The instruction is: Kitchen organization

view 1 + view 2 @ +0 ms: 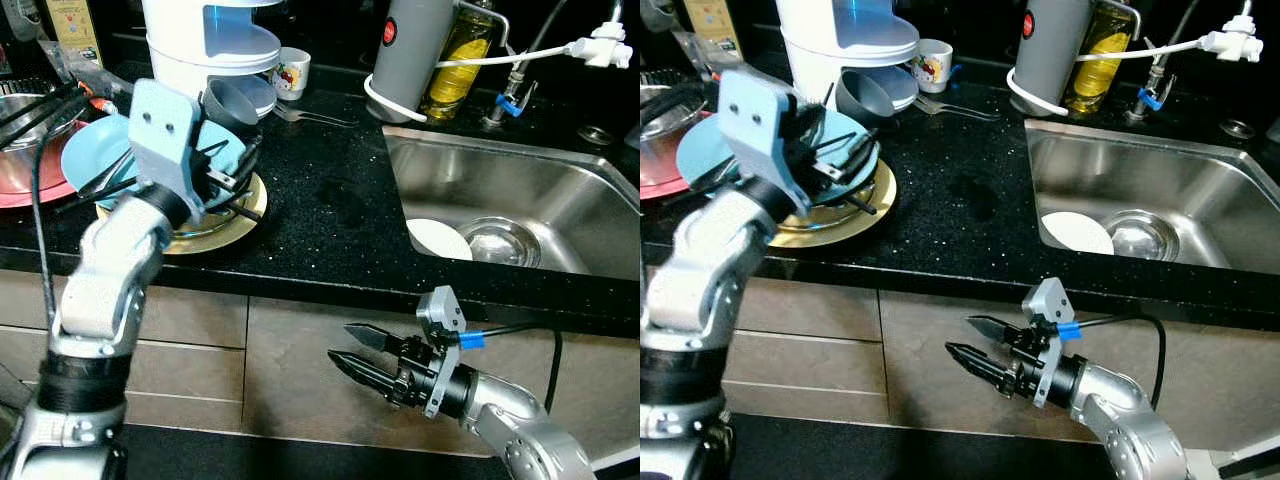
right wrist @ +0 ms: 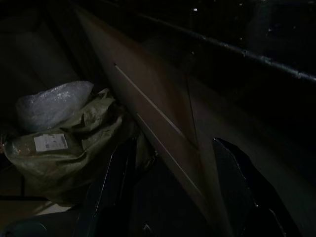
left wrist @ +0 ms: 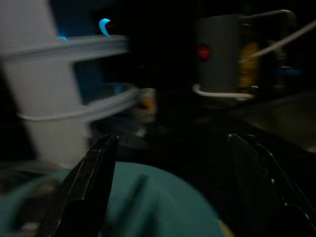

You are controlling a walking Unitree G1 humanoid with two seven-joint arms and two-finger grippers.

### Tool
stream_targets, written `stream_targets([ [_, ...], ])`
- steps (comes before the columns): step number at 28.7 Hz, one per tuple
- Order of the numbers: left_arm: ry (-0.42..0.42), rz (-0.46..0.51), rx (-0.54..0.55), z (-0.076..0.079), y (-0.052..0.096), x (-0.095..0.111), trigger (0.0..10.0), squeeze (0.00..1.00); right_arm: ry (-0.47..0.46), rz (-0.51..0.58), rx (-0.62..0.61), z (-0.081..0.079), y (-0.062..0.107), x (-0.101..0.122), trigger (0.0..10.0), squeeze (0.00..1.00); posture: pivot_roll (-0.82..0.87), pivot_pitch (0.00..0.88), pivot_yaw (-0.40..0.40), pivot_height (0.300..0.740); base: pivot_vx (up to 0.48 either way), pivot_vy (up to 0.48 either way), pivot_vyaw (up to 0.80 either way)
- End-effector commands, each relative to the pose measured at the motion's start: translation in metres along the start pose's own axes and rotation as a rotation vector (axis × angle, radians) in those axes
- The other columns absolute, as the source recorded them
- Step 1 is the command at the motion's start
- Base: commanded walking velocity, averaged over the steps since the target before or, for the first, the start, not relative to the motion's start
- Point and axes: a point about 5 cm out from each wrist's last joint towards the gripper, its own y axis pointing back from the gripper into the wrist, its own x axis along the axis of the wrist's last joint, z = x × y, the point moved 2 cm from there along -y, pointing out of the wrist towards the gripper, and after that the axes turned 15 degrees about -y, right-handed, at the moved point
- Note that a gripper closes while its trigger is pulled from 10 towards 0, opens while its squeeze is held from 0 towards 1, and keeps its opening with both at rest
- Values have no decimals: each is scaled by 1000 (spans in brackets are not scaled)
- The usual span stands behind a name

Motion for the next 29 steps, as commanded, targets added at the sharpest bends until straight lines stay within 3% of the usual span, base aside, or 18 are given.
stream_targets([
  [1, -20, -38, -2, -5, -1, -4, 10000, 0, -6, -22, -1, 2, -1, -5, 10000, 0, 115, 8, -105, 740, 0, 0, 0],
  [8, -58, -89, 25, -19, -1, -8, 10000, 0, -15, -15, 0, 1, -2, -4, 10000, 0, 121, 20, -107, 740, 0, 0, 0],
  [10, -90, -147, 38, -27, 0, -13, 10000, 0, -15, -17, 2, 1, -1, -4, 10000, 0, 123, 30, -107, 740, 0, 0, 0],
  [16, -107, -214, 2, -30, 0, -22, 10000, 0, -20, -12, 1, 1, -2, -4, 10000, 0, 120, 27, -106, 740, 0, 0, 0],
  [22, -149, -282, -14, -53, -11, -21, 10000, 0, -17, -8, -8, 2, -3, -4, 10000, 0, 118, 19, -104, 740, 0, 0, 0],
  [24, -126, -305, 10, -62, -13, -21, 10000, 0, -18, -8, -9, 2, -3, -4, 10000, 0, 119, 19, -102, 740, 0, 0, 0],
  [29, -38, -381, -36, -64, -7, -26, 10000, 0, -15, -3, -21, 3, -3, -4, 10000, 0, 115, 19, -105, 740, 0, 0, 0],
])
